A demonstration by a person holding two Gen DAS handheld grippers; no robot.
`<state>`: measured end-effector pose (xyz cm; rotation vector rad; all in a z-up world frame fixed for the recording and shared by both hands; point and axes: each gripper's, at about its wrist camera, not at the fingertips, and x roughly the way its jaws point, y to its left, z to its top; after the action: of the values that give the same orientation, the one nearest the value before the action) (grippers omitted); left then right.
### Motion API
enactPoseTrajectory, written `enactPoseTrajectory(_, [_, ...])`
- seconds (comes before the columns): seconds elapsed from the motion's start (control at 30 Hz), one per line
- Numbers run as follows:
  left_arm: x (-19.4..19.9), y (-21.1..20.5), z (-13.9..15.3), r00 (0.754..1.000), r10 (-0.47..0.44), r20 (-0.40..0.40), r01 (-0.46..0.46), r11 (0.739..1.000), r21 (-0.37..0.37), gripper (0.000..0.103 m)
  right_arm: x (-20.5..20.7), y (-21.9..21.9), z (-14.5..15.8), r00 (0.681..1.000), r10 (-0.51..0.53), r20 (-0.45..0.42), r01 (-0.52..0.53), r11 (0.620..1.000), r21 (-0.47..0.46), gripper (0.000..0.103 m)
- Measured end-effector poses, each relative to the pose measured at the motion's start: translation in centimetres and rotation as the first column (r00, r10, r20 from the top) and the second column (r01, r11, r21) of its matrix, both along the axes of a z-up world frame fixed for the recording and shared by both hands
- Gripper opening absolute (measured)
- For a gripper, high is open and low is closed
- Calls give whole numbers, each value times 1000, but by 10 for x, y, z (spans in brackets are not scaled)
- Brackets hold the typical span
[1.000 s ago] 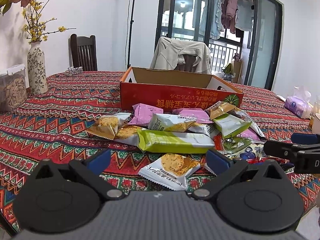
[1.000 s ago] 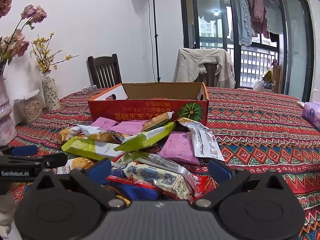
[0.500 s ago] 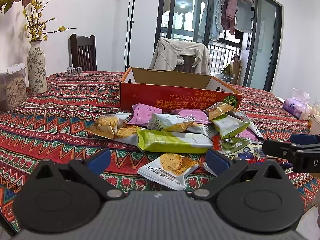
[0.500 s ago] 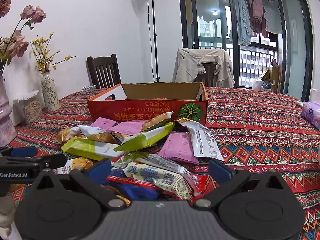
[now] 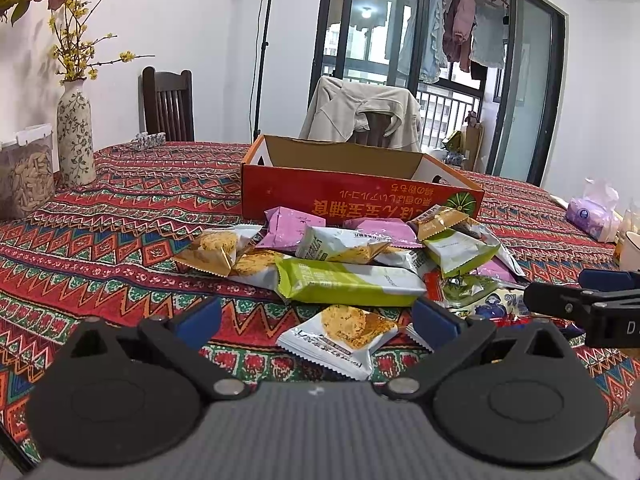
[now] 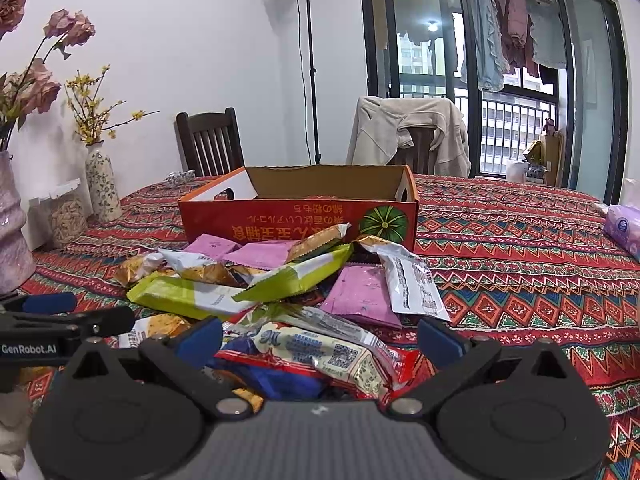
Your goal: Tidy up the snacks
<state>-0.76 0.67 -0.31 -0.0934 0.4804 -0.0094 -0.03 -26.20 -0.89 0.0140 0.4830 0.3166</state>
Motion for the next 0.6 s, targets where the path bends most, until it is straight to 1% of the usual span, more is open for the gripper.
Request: enactPoseTrajectory(0.6, [-1, 0, 0, 1000, 0, 2, 0, 1000, -2, 103, -2, 3, 0, 1000, 6, 1, -6, 1000, -1, 103])
